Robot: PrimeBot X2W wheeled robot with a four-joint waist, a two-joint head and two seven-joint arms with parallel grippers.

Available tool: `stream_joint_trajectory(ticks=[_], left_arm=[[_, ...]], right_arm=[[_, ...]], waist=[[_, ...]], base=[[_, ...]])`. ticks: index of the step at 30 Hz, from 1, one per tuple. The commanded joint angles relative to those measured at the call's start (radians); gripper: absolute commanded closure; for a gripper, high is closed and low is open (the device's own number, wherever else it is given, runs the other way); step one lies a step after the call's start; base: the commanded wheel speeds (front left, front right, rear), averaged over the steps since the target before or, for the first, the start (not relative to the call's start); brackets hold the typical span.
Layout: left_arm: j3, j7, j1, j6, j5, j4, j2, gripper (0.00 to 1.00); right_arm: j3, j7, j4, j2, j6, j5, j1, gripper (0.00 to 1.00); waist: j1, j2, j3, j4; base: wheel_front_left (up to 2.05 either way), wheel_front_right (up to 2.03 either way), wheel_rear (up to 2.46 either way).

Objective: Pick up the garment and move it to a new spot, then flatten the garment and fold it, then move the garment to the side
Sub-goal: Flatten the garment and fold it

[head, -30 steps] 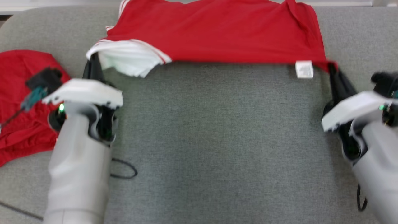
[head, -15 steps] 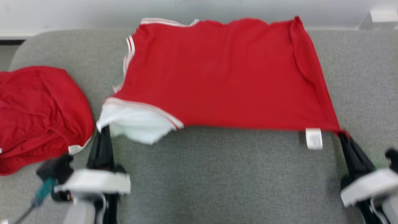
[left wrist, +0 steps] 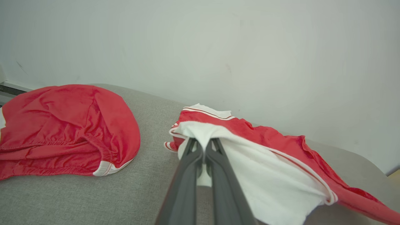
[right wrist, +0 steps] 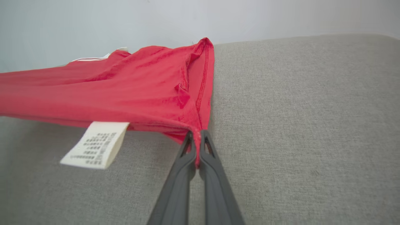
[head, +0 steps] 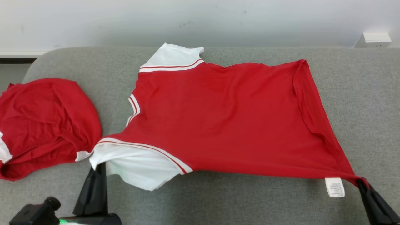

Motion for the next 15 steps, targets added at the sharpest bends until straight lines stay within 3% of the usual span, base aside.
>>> stream_joint_trajectory(ticks=[1,8,15], left_arm=[[0.009,0.025,0.009,0.007,-0.004,-0.005,0.016,1.0],[0.014,0.147,-0.086,-0.025,-0.072,0.12,0.055,1.0],[-0.013,0.297,-0.304,-0.086,-0.153,0.327,0.099,1.0]], right_arm=[[-0.019,0.049,-0.045,0.021,-0.004,-0.029,0.019,1.0],[-0.019,0.209,-0.106,0.062,-0.004,-0.077,-0.035,1.0],[0.027,0.286,0.004,0.016,-0.004,-0.043,-0.199,1.0]], waist=[[0.0001,-0.0001,0.0,-0.003],[0.0001,-0.0001,0.036,-0.003],[0.0001,-0.0001,0.121,0.005]], base=[[0.0,0.0,0.0],[0.0,0.0,0.0],[0.0,0.0,0.0]])
